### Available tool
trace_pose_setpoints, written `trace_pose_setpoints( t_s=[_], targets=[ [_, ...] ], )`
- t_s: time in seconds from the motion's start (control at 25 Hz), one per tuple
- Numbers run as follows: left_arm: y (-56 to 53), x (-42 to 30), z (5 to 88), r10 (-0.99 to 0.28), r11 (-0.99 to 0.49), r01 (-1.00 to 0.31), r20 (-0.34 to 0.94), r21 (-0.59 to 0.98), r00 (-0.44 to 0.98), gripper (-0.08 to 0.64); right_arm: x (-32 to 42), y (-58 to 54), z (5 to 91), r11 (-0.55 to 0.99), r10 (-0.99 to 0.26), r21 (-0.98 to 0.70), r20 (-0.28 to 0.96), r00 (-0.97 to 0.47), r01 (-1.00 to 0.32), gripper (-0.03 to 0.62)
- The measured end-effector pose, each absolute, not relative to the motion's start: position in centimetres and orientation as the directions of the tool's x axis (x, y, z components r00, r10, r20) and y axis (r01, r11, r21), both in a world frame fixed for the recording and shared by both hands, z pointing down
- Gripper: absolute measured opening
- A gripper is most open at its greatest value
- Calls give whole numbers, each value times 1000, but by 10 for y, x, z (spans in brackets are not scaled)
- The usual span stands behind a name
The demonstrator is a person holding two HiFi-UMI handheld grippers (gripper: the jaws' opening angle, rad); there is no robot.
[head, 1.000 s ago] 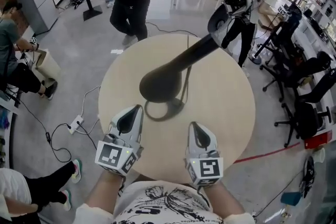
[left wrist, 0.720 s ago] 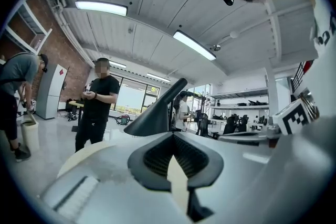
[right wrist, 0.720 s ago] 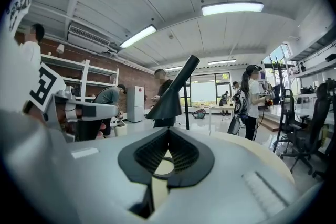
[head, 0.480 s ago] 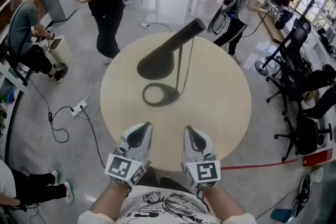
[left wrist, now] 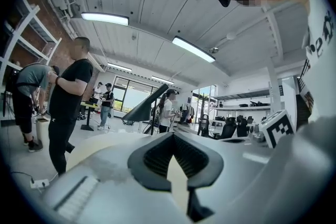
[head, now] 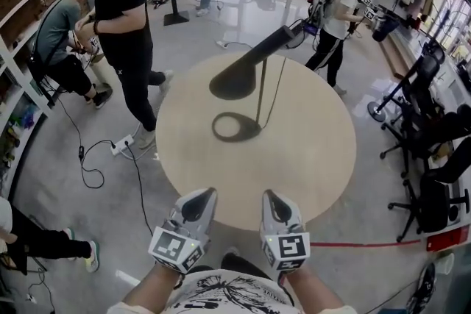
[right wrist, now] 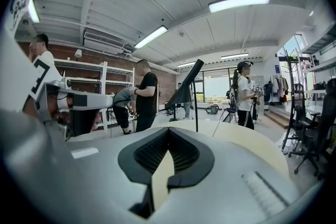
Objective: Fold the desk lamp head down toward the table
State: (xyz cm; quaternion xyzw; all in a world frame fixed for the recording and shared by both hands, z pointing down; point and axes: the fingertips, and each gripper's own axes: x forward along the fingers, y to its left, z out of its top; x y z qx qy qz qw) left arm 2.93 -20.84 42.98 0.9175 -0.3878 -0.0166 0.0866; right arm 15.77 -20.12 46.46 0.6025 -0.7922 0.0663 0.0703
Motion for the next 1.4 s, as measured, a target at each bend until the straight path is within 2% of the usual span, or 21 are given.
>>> trace_pose_setpoints(
  t_s=[0.28,0.92,1.4],
  targets=[
    [-146,-4,436,-732,-662,-729,56,174,679,5,133,-143,462,271,-944,-11,191,-268,-962,9],
    [49,-66,439,-656,-735,-652,47,185,753,5,52,68,455,189,-971,30,151,-182,-982,9],
    [130,-57,422,-666,-734,-657,9,170,746,5,53,150,439,203,-974,37,111,-198,-978,9]
  ],
)
